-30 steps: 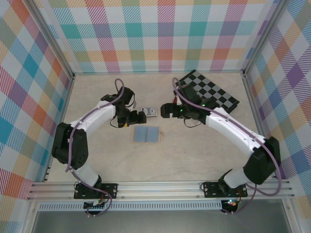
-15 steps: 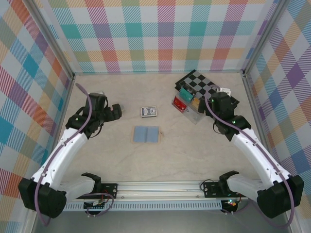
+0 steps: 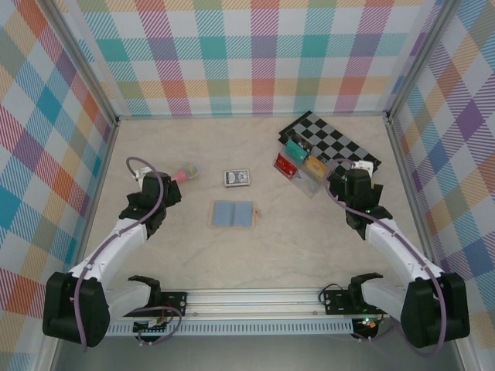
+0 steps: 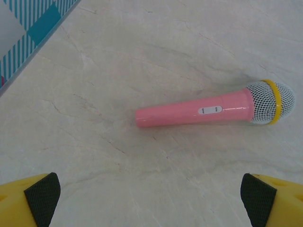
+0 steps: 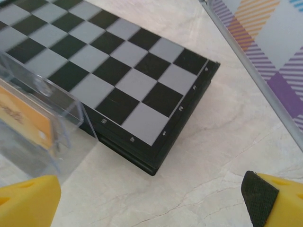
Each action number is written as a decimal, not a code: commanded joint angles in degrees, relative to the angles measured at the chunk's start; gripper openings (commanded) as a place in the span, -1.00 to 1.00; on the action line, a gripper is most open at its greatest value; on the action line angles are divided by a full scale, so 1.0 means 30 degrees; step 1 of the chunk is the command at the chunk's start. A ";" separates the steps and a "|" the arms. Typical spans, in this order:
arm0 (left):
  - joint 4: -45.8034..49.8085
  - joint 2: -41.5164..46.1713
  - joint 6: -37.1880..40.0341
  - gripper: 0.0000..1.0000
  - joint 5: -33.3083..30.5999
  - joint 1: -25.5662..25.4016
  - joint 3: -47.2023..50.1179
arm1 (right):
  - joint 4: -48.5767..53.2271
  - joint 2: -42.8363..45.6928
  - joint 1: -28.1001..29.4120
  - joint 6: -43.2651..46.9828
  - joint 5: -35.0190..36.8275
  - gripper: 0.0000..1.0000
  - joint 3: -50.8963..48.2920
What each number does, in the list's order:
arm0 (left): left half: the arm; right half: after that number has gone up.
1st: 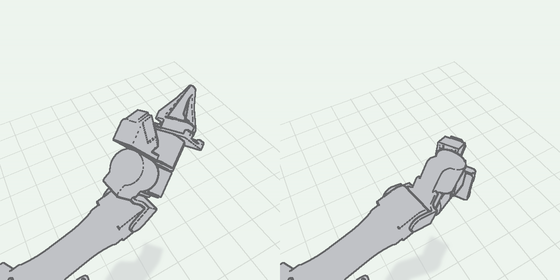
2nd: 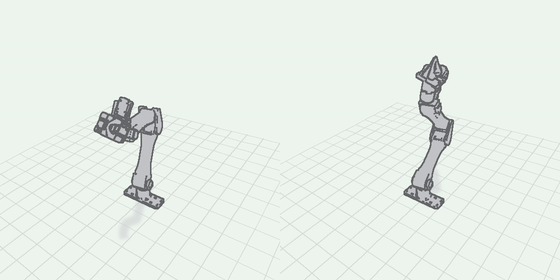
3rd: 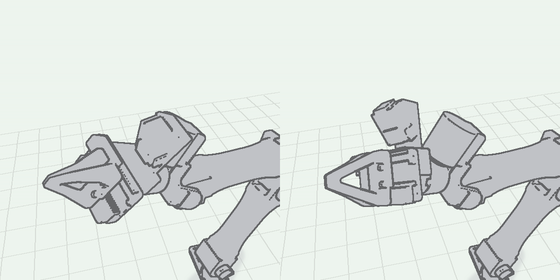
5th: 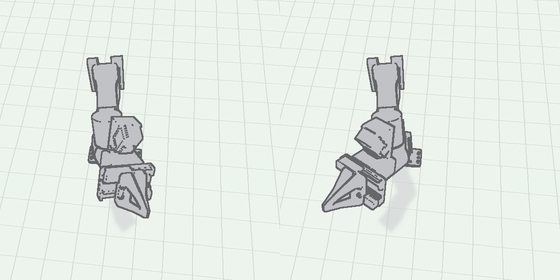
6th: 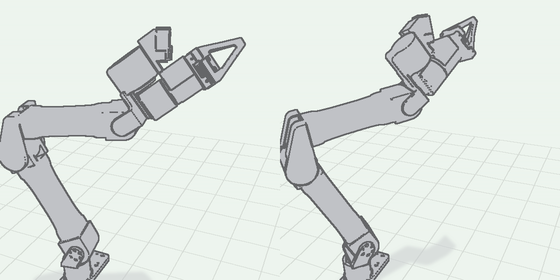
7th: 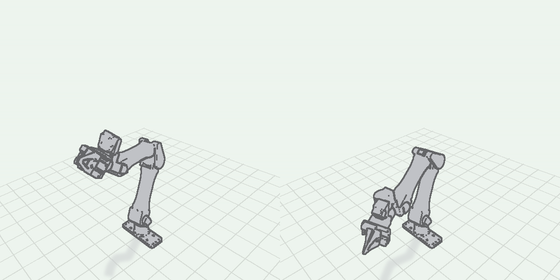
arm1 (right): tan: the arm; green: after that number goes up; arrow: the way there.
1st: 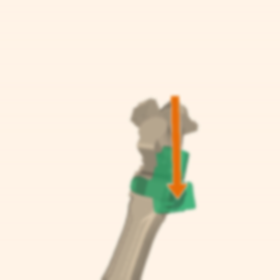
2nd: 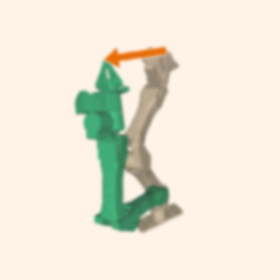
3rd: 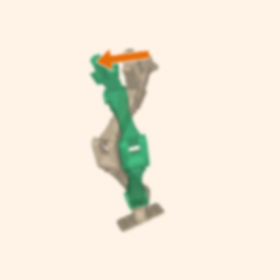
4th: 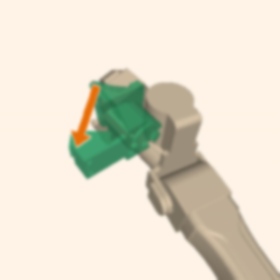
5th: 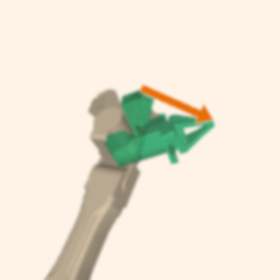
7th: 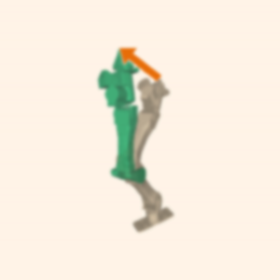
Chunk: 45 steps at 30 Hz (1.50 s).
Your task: Take the credit cards out of the card holder
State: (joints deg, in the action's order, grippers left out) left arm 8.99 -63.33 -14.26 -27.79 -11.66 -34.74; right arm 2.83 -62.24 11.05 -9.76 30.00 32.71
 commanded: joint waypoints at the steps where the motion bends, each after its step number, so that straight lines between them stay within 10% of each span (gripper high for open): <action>1: -0.5401 -0.0517 0.1861 1.00 -0.0576 0.0401 0.1555 | -0.3676 -0.1002 -0.0429 0.0313 -0.0594 1.00 -0.1047; 16: -1.6631 -0.4183 0.4181 1.00 0.5824 0.2174 0.5087 | -1.3435 -0.4377 -0.1037 0.4037 -0.6013 1.00 -0.3745; 45: -1.9203 -0.8670 0.4402 1.00 0.7419 0.3184 0.4051 | -1.7118 -0.8375 -0.2624 0.3082 -0.7698 1.00 -0.3411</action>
State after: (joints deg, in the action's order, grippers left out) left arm -46.68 -88.73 -1.87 -6.42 -2.33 -21.58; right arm -47.35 -86.85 3.90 0.45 7.38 21.43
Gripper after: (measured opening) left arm 0.999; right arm 0.999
